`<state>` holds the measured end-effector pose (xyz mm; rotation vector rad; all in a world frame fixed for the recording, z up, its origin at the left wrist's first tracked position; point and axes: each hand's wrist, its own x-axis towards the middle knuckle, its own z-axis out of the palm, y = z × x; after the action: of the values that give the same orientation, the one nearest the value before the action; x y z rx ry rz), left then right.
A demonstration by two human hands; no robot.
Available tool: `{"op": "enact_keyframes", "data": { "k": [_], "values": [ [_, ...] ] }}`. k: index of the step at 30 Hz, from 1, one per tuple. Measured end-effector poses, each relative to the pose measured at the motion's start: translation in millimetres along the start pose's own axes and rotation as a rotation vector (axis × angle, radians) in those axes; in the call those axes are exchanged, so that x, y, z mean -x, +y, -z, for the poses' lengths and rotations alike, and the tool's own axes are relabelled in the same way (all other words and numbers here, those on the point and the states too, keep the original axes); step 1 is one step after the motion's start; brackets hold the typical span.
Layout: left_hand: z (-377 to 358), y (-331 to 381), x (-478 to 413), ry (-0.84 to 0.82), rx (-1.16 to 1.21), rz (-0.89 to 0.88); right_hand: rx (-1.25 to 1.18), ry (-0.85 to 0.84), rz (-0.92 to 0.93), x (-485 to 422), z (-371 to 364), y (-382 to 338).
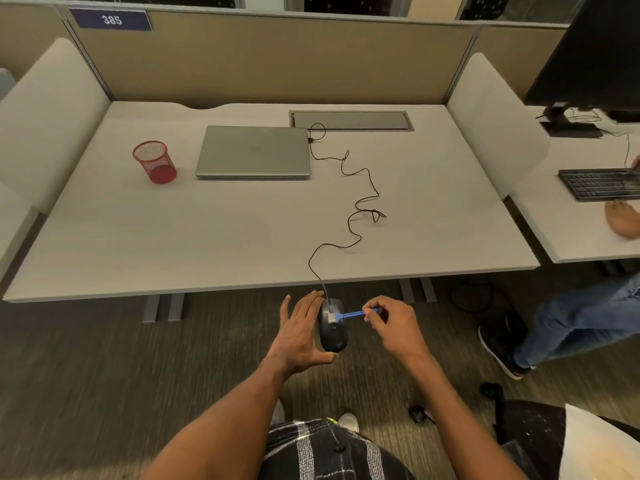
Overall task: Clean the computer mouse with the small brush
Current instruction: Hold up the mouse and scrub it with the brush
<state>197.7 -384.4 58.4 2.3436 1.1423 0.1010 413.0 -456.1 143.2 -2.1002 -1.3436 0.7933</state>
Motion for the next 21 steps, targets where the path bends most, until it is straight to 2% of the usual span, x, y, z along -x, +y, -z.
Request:
{"op": "enact_keyframes", "data": {
  "k": [4, 8, 9, 12, 14, 18, 21],
  "values": [
    [-1.3, 0.9, 1.2, -0.016, -0.008, -0.018, 0.089, 0.147, 0.025, -8.0, 3.0, -6.9],
    [-1.8, -0.1, 1.7, -0.019, -0.030, -0.029, 0.113, -0.093, 0.041, -14.6, 3.1, -19.6],
    [-1.4, -0.4, 1.7, -0.023, -0.036, -0.029, 0.125, -0.096, 0.034, -15.6, 1.7, -21.1],
    [-1.3, 0.0, 2.1, -0.021, -0.029, -0.031, 0.117, 0.061, 0.000, -15.2, 1.2, -25.0],
    [-1.1, 0.0, 2.7, -0.025, -0.035, -0.034, 0.072, 0.097, -0.010, -15.2, 2.4, -28.0],
    [-0.8, -0.4, 2.4, -0.031, -0.051, -0.035, 0.033, -0.101, -0.044, -16.8, 1.2, -34.8],
    [-1.4, -0.2, 2.7, -0.030, -0.040, -0.041, 0.097, 0.049, -0.049, -14.9, -3.7, -36.2]
  ]
}}
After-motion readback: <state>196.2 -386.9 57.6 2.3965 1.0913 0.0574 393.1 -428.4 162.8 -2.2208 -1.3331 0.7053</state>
